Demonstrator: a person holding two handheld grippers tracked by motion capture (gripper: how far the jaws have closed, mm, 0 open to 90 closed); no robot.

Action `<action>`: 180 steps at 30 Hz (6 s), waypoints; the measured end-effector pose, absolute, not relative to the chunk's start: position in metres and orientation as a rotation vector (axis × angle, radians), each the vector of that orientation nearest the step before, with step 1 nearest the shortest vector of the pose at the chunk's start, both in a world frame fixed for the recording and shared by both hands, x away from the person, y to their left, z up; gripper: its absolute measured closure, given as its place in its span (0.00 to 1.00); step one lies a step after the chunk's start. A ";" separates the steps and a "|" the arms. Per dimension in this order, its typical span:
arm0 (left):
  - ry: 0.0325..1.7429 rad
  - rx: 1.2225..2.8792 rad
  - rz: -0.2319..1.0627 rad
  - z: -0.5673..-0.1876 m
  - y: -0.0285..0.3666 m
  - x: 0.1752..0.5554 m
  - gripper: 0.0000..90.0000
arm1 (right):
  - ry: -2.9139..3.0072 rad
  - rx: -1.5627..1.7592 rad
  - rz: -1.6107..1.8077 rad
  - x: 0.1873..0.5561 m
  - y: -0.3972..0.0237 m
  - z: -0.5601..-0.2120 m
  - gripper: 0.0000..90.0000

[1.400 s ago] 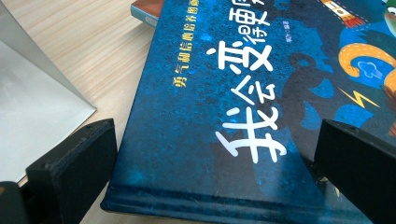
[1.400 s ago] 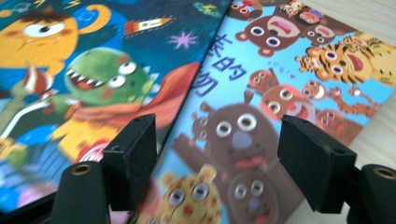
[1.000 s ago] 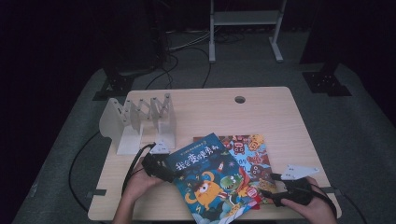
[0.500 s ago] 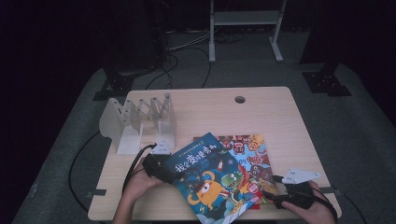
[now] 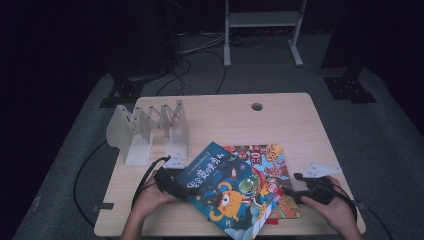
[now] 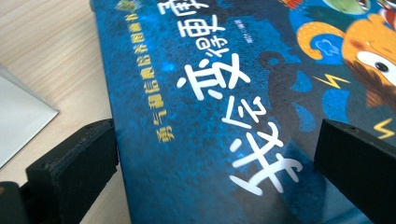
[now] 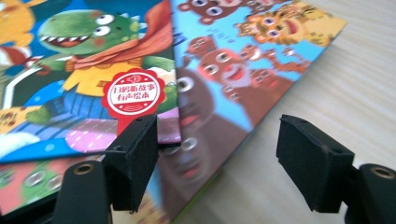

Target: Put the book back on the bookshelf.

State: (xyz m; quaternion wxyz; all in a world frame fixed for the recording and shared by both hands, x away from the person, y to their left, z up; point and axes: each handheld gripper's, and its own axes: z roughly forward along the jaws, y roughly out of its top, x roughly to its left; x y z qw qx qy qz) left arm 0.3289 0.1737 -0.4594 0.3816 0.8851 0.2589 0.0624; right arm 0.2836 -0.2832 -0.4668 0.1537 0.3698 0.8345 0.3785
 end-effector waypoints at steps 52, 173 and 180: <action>0.683 2.210 0.116 -0.460 0.188 0.309 0.00 | 2.354 1.195 1.163 0.339 -0.273 -0.468 0.33; 0.772 2.081 -0.113 -0.352 0.207 0.327 0.47 | 2.599 0.734 1.182 0.288 -0.213 -0.470 0.26; 0.747 2.068 -0.111 -0.335 0.206 0.341 0.57 | 2.611 0.715 1.193 0.287 -0.203 -0.470 0.26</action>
